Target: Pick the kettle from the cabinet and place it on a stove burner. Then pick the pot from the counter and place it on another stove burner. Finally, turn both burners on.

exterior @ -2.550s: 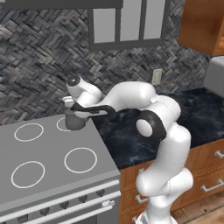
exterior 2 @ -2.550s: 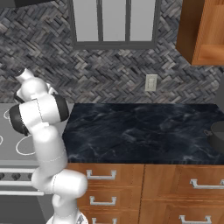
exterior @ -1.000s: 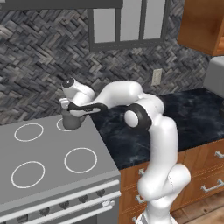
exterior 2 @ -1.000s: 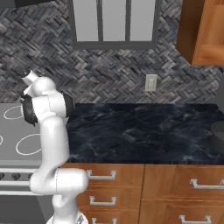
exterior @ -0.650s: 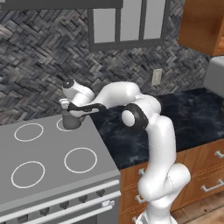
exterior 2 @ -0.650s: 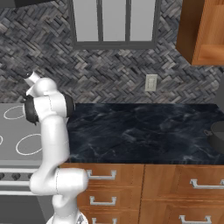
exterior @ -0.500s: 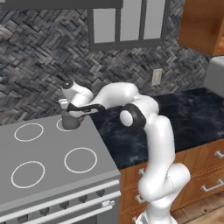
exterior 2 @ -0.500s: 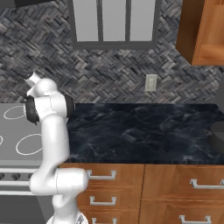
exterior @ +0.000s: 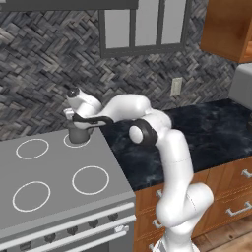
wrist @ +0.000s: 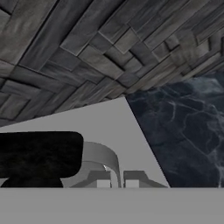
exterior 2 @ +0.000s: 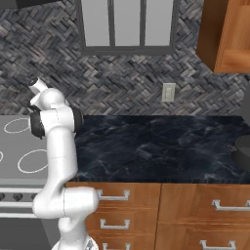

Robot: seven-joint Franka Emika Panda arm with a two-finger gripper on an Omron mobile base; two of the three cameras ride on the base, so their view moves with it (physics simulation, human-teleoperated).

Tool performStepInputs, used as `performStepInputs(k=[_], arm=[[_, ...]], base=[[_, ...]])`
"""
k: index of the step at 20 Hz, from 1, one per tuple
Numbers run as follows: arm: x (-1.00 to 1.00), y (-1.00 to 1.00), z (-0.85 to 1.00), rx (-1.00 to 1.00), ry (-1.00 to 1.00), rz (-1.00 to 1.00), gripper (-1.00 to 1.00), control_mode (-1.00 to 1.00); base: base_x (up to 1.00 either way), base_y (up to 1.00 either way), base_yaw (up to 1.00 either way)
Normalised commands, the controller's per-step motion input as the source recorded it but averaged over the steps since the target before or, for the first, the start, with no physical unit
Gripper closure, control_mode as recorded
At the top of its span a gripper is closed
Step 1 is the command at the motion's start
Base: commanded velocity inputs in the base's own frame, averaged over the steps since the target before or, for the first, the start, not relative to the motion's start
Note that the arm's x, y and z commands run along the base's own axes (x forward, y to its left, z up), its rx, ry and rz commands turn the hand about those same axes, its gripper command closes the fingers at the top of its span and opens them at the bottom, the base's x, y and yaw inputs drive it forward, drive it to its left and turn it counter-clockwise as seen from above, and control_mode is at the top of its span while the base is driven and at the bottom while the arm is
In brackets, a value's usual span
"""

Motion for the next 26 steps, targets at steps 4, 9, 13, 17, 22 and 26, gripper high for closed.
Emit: performStepInputs(k=[4,9,13,17,22,26], arm=[[0.19,0.19,-0.13,0.00,0.01,-0.01,1.00,-1.00],[0.00,0.05,-0.27,0.00,0.00,0.00,-1.00,-1.00],[0.00,0.00,-0.15,0.00,-0.01,0.00,-1.00,-1.00],[-0.06,0.00,-0.12,0.00,-0.04,0.00,-1.00,-1.00],[-0.17,-0.01,-0.20,0.00,-0.02,0.00,-1.00,-1.00],[-0.19,0.00,-0.20,0.00,-0.01,0.00,-1.00,-1.00]], base=[[0.00,0.00,0.00],[0.00,0.00,0.00],[0.00,0.00,0.00],[0.00,0.00,0.00],[0.00,0.00,0.00],[0.00,0.00,0.00]])
